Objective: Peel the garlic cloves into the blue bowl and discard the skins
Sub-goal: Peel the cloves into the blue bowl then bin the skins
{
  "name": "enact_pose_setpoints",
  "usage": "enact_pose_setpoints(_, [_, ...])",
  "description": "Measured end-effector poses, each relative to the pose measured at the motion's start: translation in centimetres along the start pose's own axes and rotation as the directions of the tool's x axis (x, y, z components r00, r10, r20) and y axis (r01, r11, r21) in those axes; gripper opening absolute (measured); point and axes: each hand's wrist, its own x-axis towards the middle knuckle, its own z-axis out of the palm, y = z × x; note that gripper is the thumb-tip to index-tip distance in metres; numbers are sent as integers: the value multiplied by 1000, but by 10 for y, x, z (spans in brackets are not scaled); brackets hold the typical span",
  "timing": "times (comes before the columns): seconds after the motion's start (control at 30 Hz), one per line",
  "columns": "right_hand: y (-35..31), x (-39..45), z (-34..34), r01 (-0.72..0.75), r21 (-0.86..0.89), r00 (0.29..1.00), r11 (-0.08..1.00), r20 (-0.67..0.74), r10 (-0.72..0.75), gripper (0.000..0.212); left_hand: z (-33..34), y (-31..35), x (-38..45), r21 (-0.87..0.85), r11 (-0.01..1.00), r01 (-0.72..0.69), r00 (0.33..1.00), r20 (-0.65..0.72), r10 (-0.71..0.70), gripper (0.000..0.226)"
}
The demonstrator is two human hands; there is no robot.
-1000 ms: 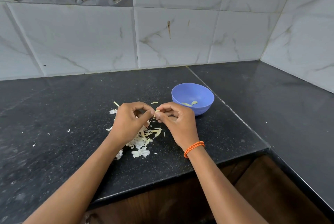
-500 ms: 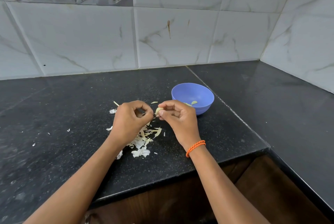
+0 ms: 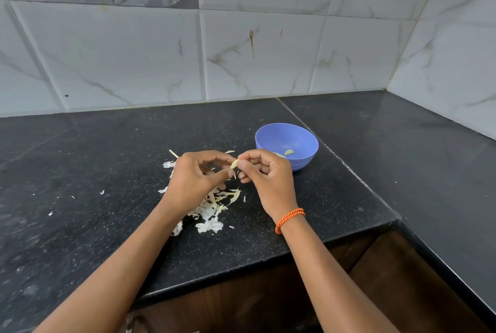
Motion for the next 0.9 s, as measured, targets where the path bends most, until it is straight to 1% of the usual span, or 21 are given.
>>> enact_pose_setpoints(0.07, [1, 0, 1, 2, -26, 1000, 1000, -12, -3, 5, 0, 2, -1, 9, 1000, 7, 1000, -19, -7, 14])
enact_pose_setpoints(0.2, [2, -1, 2, 18, -102, 999, 995, -26, -21, 7, 0, 4, -1, 3, 1000, -8, 999, -52, 8, 9])
enact_pose_setpoints(0.37, [1, -1, 2, 50, -140, 999, 989, 6, -49, 9, 0, 4, -1, -35, 999, 0, 997, -76, -3, 6])
enact_pose_setpoints(0.47, [2, -1, 1, 98, -129, 995, 987, 26, -96, 5, 1, 2, -1, -85, 996, 21, 999, -48, -25, 4])
enact_pose_setpoints(0.53, [2, -1, 1, 80, -78, 996, 994, 39, -77, 5, 2, 1, -1, -110, 993, 30, 999, -33, -34, 5])
enact_pose_setpoints(0.6, [2, -2, 2, 61, -35, 996, 998, 61, -59, 7, 2, 0, -1, -132, 991, 33, 999, -31, -37, 6])
enact_pose_setpoints(0.73, [3, -1, 1, 59, -11, 993, 998, 99, -57, 14, 0, -1, 0, -171, 985, 25, 998, -44, -33, 9])
enact_pose_setpoints(0.9, [3, -1, 1, 42, 7, 990, 999, 132, -43, 22, -1, -2, 1, -199, 980, 28, 999, -29, -34, 6])
